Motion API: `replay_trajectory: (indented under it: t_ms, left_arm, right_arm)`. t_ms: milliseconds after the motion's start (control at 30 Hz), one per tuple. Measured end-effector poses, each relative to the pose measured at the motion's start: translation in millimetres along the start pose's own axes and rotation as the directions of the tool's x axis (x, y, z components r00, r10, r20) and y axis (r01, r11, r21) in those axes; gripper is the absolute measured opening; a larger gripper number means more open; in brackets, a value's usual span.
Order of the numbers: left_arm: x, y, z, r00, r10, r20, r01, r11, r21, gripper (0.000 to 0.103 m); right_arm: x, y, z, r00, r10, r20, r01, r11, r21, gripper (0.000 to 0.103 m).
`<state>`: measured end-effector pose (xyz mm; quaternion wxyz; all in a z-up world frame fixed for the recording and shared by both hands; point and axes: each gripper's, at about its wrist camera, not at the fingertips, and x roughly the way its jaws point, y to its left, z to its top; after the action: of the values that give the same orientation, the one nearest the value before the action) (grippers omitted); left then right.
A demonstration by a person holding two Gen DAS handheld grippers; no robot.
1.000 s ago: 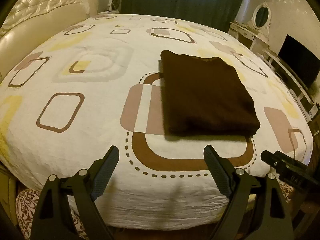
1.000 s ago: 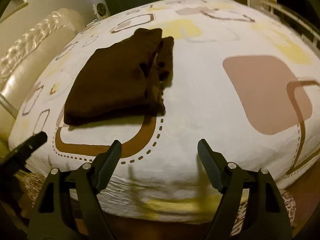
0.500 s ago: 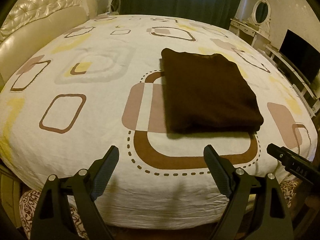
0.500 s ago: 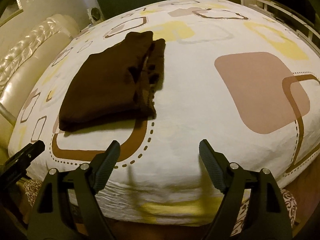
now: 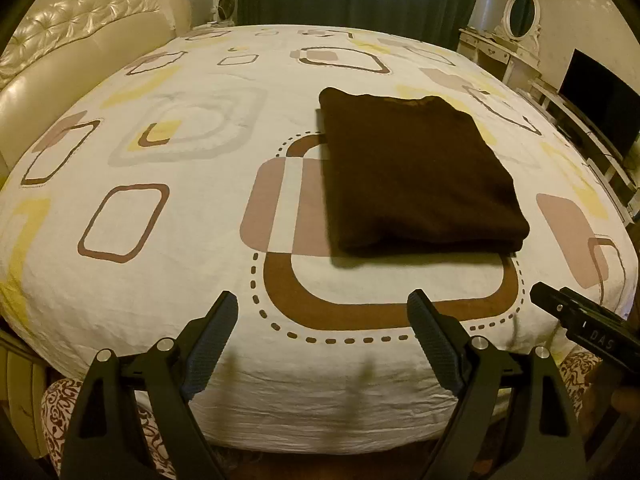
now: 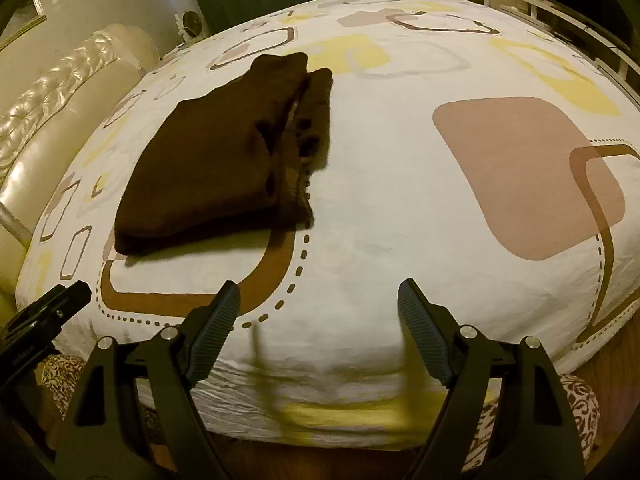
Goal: Fold small clothes
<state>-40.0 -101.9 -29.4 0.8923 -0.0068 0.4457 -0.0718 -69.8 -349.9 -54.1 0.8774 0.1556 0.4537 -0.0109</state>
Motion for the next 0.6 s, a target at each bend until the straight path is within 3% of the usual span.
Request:
replay_trajectory:
  t_ms: [600]
  left_arm:
    - [-4.8, -3.6, 0.8, 1.000, 0.001, 0.024, -0.001, 1.000, 0.008, 0.085]
  right_arm:
    - [-2.7, 6.2, -2.2, 1.000, 0.004, 0.003, -0.004, 1.000, -0.011, 0.081]
